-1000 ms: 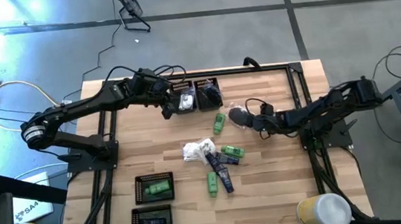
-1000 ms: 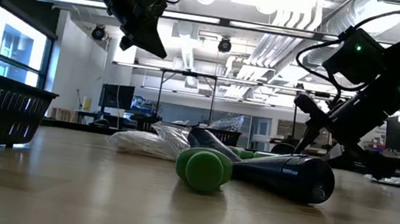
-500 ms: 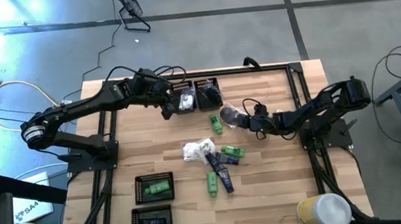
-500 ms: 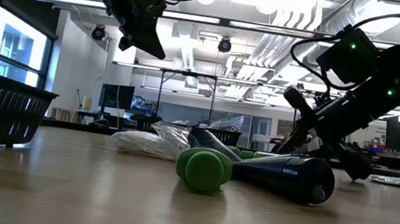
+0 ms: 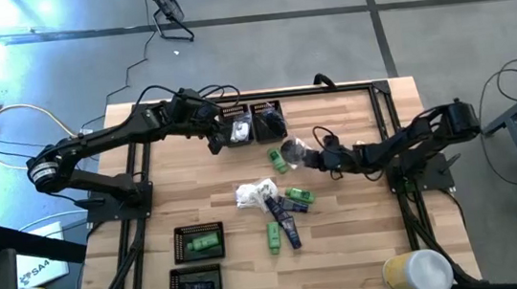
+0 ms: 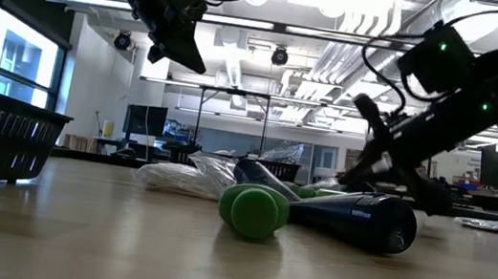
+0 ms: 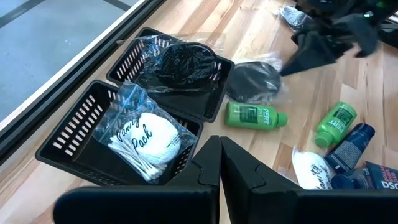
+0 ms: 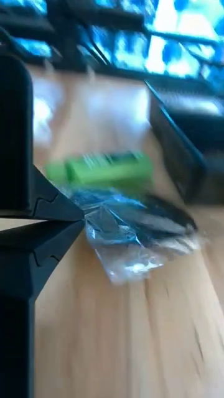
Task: Pick & Place Travel size toiletries
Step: Put the black hairbrush into the top right basket
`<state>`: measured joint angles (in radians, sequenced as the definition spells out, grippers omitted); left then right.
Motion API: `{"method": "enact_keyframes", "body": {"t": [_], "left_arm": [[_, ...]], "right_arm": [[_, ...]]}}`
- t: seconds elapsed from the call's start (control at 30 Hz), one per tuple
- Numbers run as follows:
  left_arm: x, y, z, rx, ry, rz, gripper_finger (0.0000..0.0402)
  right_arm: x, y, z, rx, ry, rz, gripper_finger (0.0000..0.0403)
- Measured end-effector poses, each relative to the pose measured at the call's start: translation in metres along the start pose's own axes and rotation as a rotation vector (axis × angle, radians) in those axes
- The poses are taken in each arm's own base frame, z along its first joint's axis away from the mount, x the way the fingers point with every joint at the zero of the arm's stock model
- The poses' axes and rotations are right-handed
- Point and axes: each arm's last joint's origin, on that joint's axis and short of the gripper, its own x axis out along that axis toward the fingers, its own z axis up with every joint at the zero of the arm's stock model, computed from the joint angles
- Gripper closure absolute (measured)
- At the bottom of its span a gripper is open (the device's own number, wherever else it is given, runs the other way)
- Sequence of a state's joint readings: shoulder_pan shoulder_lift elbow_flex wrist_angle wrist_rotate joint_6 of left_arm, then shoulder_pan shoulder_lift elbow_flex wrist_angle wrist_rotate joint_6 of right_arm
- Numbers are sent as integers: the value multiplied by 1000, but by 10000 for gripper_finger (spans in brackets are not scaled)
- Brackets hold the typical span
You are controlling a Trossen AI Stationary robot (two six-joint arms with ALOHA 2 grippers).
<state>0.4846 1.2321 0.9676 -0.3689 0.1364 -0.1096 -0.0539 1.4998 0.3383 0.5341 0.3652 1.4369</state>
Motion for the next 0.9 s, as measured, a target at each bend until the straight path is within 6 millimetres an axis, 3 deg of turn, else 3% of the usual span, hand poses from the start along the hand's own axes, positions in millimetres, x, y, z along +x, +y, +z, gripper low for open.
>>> {"method": "enact_keyframes", "body": {"t": [0.37,0.9], "left_arm": [[0,0,0,1,-3,-1,401],[0,0,0,1,-3,-5,401]], "right_arm": [[-17,46,-4,-117,78,244,401],[-24,113,22,-252,-71,381,401]]}}
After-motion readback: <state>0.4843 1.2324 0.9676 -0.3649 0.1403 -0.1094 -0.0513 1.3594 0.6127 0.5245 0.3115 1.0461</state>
